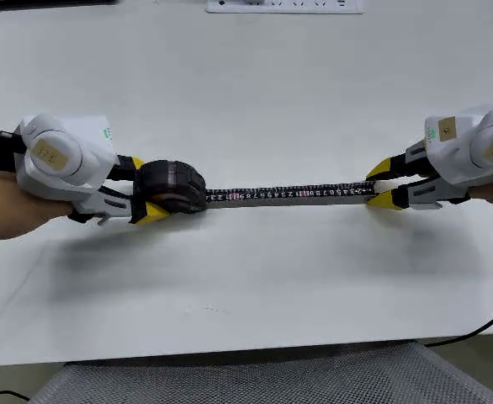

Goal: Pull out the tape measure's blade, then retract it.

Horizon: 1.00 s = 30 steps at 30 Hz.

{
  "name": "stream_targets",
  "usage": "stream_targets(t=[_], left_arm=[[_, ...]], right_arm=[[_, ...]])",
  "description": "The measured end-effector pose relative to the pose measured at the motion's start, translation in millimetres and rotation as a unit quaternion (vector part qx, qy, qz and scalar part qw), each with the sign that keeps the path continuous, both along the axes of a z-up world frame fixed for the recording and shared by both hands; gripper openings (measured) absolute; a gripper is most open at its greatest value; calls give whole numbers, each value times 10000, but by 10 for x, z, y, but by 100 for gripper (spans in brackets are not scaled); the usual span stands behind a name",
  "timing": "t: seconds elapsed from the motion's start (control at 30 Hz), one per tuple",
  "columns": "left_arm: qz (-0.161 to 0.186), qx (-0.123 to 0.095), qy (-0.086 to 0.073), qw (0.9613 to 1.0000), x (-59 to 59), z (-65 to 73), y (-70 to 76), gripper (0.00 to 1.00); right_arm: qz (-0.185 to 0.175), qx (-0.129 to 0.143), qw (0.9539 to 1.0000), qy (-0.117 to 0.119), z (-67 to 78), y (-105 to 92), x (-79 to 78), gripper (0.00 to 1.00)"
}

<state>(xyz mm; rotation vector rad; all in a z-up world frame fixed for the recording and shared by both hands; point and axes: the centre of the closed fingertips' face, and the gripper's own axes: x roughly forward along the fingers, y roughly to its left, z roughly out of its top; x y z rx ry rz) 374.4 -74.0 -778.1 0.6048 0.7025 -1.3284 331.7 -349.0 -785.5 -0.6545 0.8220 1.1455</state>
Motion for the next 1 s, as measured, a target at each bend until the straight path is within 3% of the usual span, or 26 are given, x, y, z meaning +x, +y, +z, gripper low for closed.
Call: stream_targets(t=[0.4, 0.6, 0.8, 1.0], left_arm=[[118, -32, 13, 9999, 23, 29, 13, 37], [471, -176, 119, 9987, 49, 123, 45, 44], [843, -291, -25, 9960, 91, 217, 111, 47], [1183, -467, -16, 9919, 77, 296, 161, 50]], right_arm=[[-67, 86, 9999, -31, 38, 17, 3, 23], [-389, 271, 9989, 11, 107, 30, 1, 27], [-825, 515, 9953, 29, 190, 55, -18, 33], [-1122, 590, 9919, -75, 270, 66, -47, 41]])
